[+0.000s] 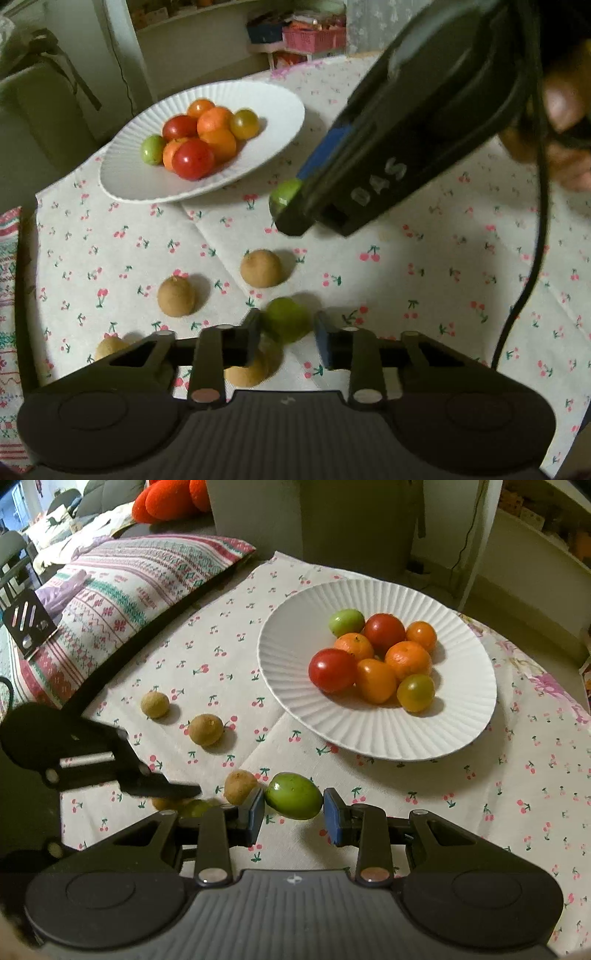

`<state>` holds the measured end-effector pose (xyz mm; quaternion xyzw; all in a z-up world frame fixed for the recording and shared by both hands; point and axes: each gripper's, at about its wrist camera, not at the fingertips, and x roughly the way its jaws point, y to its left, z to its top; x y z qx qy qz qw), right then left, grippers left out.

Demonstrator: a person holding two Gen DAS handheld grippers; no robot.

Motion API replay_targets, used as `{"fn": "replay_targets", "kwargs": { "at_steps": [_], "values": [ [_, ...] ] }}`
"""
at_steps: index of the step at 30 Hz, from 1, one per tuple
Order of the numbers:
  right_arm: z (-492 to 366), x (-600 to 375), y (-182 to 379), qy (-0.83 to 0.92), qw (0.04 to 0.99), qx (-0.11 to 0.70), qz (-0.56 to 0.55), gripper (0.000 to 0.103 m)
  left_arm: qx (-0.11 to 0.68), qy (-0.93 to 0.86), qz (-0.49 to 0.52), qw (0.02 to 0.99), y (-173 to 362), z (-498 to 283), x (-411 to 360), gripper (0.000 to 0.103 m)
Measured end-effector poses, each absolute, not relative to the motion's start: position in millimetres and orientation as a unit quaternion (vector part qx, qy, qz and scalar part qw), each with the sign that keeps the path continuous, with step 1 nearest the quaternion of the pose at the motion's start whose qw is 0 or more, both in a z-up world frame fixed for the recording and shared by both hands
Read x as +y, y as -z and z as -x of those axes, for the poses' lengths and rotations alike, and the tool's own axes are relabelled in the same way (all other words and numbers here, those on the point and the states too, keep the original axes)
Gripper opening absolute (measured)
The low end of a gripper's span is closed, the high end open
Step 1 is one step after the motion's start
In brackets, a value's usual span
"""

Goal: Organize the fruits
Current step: 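Grasp a dark green fruit with the left gripper while the right gripper grasps a green fruit, then carry the dark green fruit over the plate while the right gripper carries its green fruit there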

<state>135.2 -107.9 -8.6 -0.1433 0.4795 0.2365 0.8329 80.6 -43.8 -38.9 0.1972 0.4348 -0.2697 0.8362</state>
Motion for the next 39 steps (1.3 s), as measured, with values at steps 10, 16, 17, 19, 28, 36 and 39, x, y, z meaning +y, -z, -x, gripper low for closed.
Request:
{"fn": "replay_targets", "kwargs": {
  "at_steps": [10,16,17,19,28,36,39],
  "values": [
    [-134,-109,0,-0.237,0.842,0.465,0.135,0.031,0.433,0.272,-0.166,0.843,32,-86,-39,0.017],
    [-134,-111,-4,-0.236,0.847,0.459,0.13,0.031,0.426,0.269,-0.142,0.852,19,-87,-34,0.017],
    [-134,-111,-4,-0.235,0.848,0.458,0.129,0.031,0.425,0.269,-0.138,0.853,17,-88,-34,0.017],
    [-134,-111,-6,-0.236,0.849,0.455,0.125,0.031,0.421,0.268,-0.135,0.856,14,-89,-34,0.017],
    [-142,-127,-24,-0.262,0.85,0.456,0.014,0.031,0.398,0.248,-0.099,0.878,-3,-97,-23,0.017],
    [-159,-165,-40,-0.216,0.869,0.438,-0.077,0.031,0.376,0.213,-0.049,0.901,-25,-119,0,0.017],
    [-168,-189,-42,-0.182,0.875,0.432,-0.124,0.031,0.374,0.2,-0.033,0.905,-29,-130,6,0.017]
  ]
}}
